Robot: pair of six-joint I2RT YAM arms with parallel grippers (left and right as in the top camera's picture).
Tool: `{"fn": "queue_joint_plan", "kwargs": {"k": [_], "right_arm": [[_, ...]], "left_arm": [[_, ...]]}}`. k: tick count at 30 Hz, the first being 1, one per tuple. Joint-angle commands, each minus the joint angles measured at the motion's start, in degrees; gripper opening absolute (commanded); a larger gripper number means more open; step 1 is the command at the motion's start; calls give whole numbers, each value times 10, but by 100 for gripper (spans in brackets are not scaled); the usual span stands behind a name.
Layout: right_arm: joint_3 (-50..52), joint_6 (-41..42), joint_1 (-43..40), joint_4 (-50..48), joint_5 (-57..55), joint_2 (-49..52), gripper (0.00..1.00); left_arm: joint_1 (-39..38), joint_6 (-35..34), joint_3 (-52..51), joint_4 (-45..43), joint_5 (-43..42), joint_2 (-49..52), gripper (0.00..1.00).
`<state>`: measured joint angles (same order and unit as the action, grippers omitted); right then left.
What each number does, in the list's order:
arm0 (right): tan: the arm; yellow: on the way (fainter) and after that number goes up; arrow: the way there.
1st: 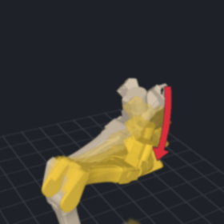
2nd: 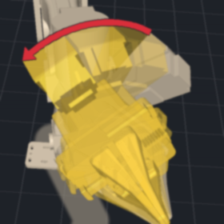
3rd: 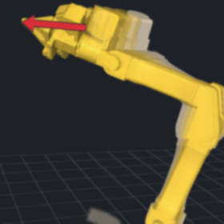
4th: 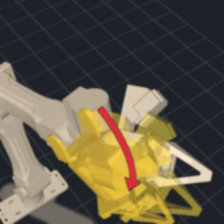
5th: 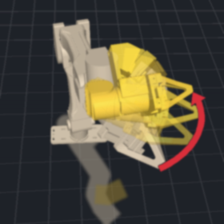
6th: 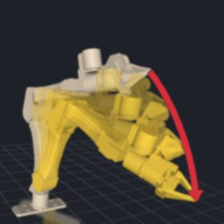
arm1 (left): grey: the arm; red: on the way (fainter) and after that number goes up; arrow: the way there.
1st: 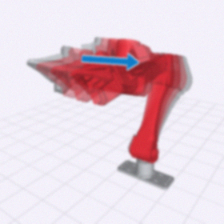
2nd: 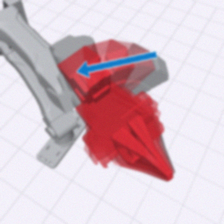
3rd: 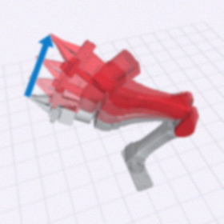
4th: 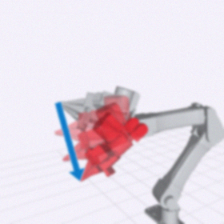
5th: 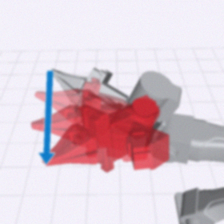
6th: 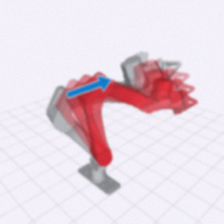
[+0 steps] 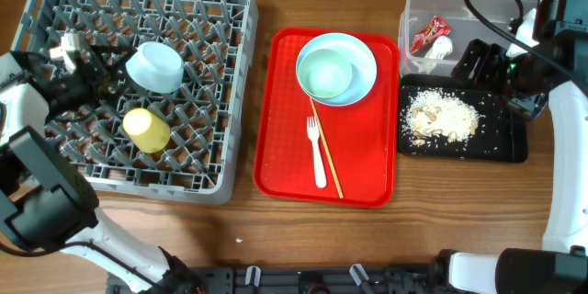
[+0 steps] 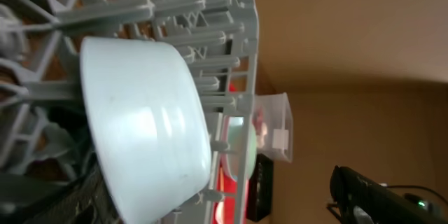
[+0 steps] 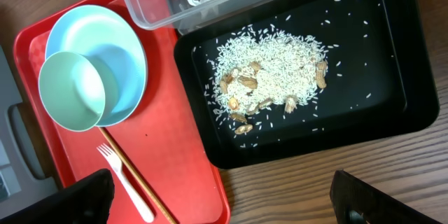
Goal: Sort waste into correct bins and load items into the dishwasher rack
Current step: 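Reach the left gripper to the green bowl on the plate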
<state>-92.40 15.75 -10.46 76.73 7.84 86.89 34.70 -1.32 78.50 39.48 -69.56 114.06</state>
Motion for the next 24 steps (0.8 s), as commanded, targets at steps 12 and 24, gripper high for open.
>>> {"fn": "queue_joint_plan", "kwargs": {"k": [12, 24], "right_arm": [[-9, -22, 0, 1, -6, -1, 100], [-9, -22, 0, 26, -6, -1, 100]], "left_arm": [[-229, -21, 3, 80, 268, -235, 100], [-612, -169, 144, -108, 688, -144, 100]]}}
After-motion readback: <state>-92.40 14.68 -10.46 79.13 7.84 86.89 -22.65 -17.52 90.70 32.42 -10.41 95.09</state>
